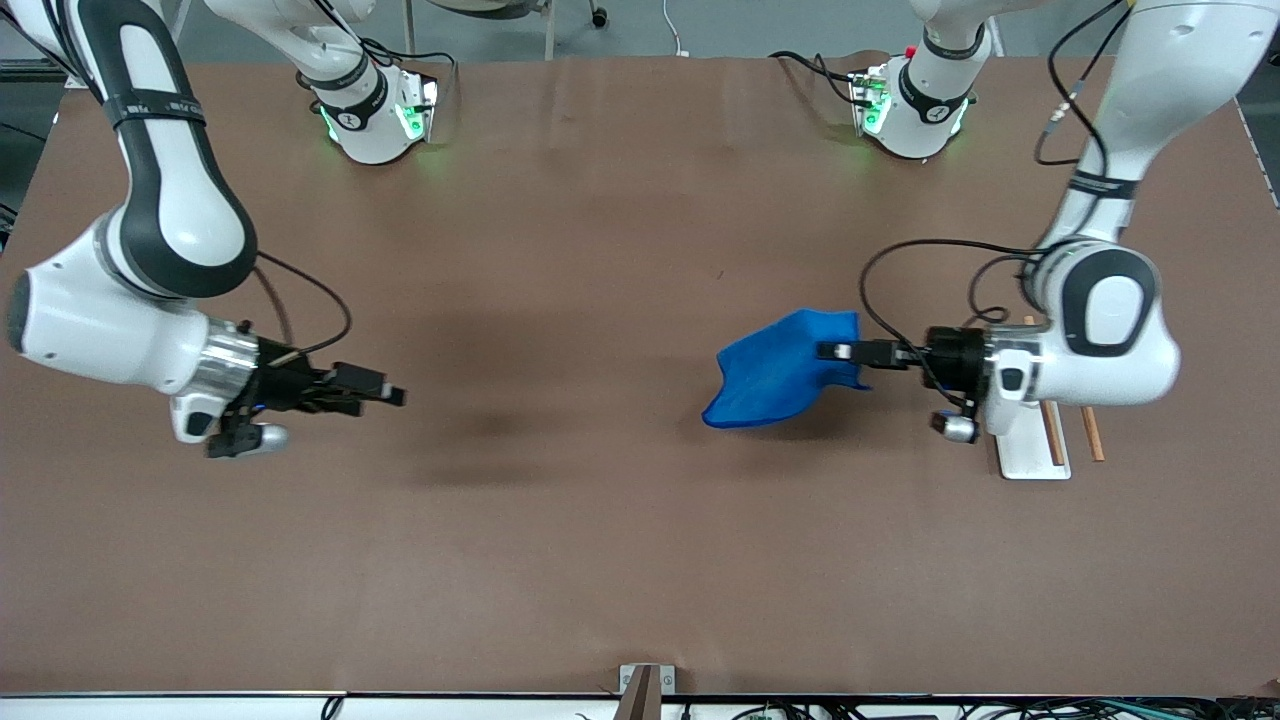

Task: Right arm passes towel to left arm to hang
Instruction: 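Open the right gripper and withdraw it while the left gripper carries the towel, then lower the towel over the wooden dowels with the left gripper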

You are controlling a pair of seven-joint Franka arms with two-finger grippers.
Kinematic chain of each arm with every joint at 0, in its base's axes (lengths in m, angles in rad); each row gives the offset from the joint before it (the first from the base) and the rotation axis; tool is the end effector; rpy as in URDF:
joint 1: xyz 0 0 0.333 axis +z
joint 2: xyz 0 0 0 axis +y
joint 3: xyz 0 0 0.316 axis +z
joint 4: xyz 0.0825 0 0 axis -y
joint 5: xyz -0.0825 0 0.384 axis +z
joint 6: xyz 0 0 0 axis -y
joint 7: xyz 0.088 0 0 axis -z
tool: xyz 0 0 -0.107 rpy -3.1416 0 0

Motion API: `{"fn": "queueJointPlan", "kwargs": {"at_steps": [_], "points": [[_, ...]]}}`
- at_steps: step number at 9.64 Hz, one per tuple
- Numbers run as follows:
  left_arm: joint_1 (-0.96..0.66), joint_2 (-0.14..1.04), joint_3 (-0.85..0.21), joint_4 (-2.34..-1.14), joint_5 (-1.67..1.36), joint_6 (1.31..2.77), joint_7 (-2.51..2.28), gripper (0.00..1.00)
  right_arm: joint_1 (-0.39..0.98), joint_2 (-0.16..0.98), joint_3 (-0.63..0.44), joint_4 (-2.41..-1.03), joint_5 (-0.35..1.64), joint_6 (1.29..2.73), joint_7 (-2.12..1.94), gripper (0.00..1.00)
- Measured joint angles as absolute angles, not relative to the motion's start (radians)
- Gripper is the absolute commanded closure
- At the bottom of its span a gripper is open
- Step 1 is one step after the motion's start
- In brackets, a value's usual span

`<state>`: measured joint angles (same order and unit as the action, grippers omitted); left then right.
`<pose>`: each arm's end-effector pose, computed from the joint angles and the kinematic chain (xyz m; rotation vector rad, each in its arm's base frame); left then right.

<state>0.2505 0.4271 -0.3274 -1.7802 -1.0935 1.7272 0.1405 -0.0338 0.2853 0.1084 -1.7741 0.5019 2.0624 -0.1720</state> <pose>0.6173 -0.1104 0.3524 1.9248 0.2516 -0.4334 0.6340 0.0678 0.4064 -2.6699 -0.0020 -0.0339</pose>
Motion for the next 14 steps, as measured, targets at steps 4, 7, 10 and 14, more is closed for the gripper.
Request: {"fn": "queueJointPlan", "kwargs": {"at_steps": [4,7,10,14], "points": [[0.258,0.316,-0.333,-1.655,-0.612,1.722,-0.337,1.00,-0.036,0.176,-0.043,-1.755,0.176,1.925,-0.155,0.00],[0.258,0.235,-0.335,-1.656,-0.287,1.661,-0.598,1.00,-0.036,0.060,-0.067,-1.733,0.089,1.834,-0.082,0.00],[0.278,0.216,-0.329,-1.668,-0.069,1.631,-0.646,1.00,-0.051,-0.005,-0.075,-1.573,0.027,1.622,-0.077,0.00],[0.378,0.234,-0.324,-1.700,0.075,1.654,-0.505,1.00,-0.105,-0.004,-0.076,-1.480,0.014,1.523,-0.029,0.00]]}}
